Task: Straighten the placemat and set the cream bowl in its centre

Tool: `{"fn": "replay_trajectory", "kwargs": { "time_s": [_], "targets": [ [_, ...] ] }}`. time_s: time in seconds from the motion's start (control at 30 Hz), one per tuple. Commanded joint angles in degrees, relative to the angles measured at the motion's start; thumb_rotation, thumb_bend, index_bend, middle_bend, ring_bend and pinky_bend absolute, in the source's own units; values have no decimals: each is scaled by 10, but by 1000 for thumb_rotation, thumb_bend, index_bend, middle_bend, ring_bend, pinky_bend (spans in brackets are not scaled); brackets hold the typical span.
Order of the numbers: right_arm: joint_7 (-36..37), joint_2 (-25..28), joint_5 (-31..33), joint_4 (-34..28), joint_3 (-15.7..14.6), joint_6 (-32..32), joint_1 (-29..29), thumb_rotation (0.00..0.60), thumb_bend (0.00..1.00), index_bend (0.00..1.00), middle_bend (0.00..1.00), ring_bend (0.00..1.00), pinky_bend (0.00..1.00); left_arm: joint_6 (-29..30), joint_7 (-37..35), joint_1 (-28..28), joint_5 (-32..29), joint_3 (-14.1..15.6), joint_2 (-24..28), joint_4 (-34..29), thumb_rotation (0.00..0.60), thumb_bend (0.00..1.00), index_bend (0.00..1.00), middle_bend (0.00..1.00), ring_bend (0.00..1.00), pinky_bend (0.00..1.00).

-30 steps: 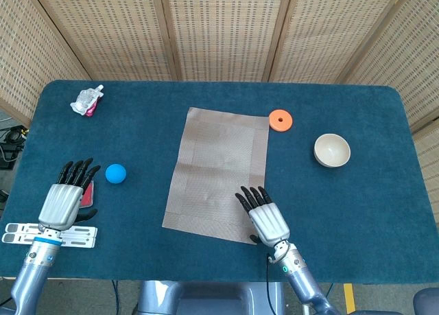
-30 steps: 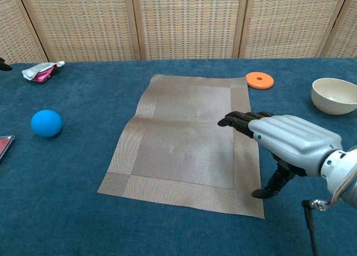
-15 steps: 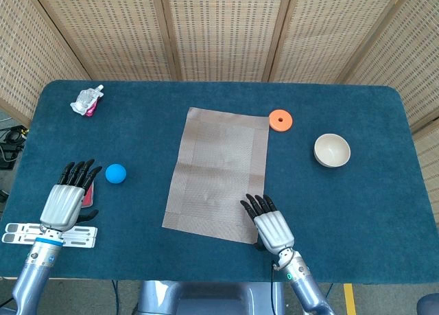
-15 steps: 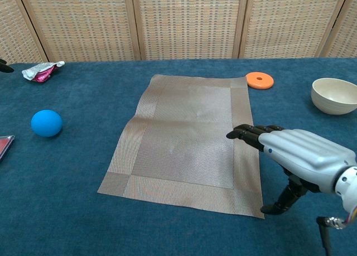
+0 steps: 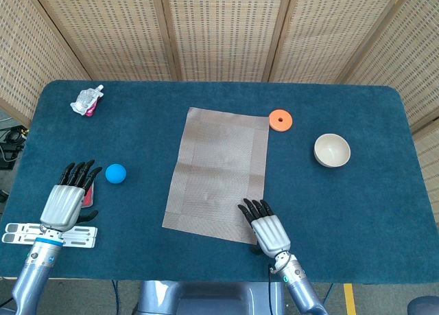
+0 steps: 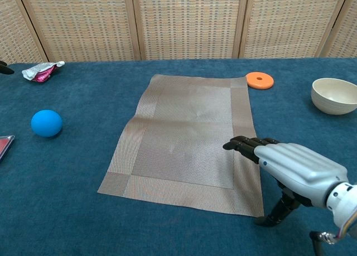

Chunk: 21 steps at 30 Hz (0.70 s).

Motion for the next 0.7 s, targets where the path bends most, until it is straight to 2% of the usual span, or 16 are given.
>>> {"fn": "replay_trajectory", "kwargs": {
  "time_s": [0.03,0.57,0.7],
  "targets": [
    [7,-5,0,10,1,-3,-1,600,106,25,0,0,0,0,1,0,-1,0,0,0,600,125,82,0,0,0],
    [40,-25,-2,70,7,-16,-7,600,109,21,0,0,0,-11,12,-4,-12,0,-7,8,600,125,78,0,0,0],
    [50,-29,-8,82,8,-17,-8,600,148,21,0,0,0,-11,15,-4,-13,0,-8,8,600,126,78,0,0,0]
  ]
}}
